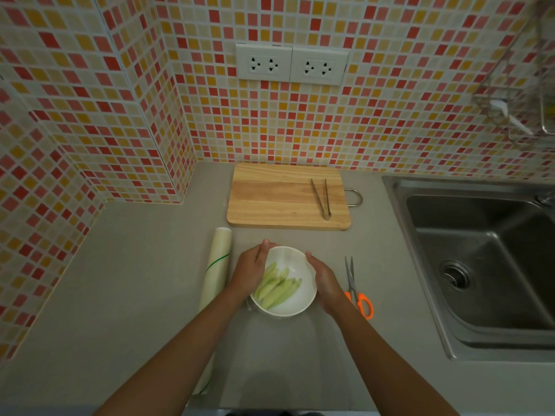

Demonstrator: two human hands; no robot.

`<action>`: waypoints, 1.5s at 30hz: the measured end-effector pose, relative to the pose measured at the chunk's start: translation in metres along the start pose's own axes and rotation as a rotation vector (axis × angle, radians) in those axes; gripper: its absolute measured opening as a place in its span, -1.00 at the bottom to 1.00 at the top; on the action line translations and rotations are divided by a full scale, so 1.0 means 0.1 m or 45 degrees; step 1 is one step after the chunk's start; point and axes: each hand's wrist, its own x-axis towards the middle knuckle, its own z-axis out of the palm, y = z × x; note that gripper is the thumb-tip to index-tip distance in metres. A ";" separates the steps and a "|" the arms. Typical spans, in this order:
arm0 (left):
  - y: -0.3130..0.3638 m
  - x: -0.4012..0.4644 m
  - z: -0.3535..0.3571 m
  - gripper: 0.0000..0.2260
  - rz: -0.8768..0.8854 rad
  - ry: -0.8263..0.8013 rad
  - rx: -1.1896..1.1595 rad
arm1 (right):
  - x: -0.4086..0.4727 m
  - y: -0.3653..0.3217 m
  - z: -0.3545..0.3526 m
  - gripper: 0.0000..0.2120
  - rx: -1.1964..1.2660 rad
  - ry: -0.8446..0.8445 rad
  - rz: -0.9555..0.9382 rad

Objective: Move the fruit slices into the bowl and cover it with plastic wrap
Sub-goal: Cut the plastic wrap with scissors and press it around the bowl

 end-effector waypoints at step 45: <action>-0.04 -0.24 0.13 -0.33 -0.447 0.590 -1.059 | -0.07 0.04 0.09 -0.80 0.324 0.431 -0.232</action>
